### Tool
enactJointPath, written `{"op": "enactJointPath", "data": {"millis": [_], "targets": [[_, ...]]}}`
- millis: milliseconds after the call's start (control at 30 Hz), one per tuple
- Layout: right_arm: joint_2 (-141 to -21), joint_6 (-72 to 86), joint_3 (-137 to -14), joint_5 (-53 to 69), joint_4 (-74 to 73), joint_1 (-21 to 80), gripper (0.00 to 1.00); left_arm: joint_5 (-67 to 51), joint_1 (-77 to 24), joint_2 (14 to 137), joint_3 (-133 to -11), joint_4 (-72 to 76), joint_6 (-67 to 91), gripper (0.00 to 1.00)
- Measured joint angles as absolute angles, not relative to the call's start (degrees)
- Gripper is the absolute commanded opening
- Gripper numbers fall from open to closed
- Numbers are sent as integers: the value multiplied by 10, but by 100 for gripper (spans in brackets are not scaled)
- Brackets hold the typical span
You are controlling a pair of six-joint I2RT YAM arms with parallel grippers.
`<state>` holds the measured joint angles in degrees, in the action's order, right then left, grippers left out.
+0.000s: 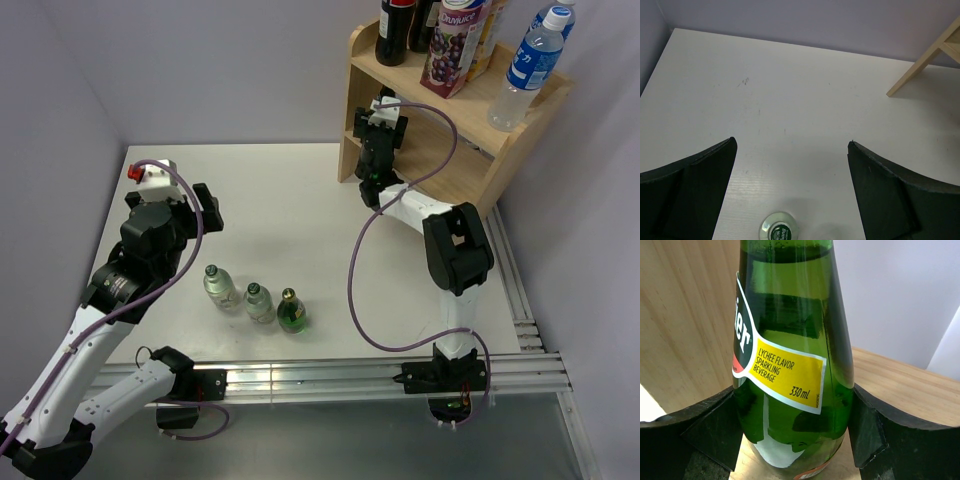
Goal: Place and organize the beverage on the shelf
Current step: Place the drink on the shelf.
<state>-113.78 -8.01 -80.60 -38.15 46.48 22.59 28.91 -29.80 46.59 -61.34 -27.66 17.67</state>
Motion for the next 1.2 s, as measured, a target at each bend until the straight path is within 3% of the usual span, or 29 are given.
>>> {"op": "enactJointPath", "data": {"millis": [167, 367, 400, 433, 933, 967, 1200], "targets": [[-1136, -79, -802, -376, 469, 225, 57, 283, -298, 466, -613, -277, 177, 100], [-1136, -78, -802, -376, 468, 225, 68, 278, -298, 466, -613, -277, 177, 99], [-1136, -77, -802, -376, 468, 225, 81, 278, -297, 466, -613, -277, 177, 99], [-1135, -76, -802, -376, 467, 225, 84, 278, -297, 466, -613, -277, 177, 100], [-1125, -51, -759, -372, 429, 223, 87, 277, -297, 466, -613, -276, 177, 99], [-1121, -51, -753, -370, 431, 223, 100, 277, -297, 466, -613, -276, 177, 100], [-1085, -45, -708, -356, 432, 223, 100, 277, -295, 466, -613, -277, 177, 100]]}}
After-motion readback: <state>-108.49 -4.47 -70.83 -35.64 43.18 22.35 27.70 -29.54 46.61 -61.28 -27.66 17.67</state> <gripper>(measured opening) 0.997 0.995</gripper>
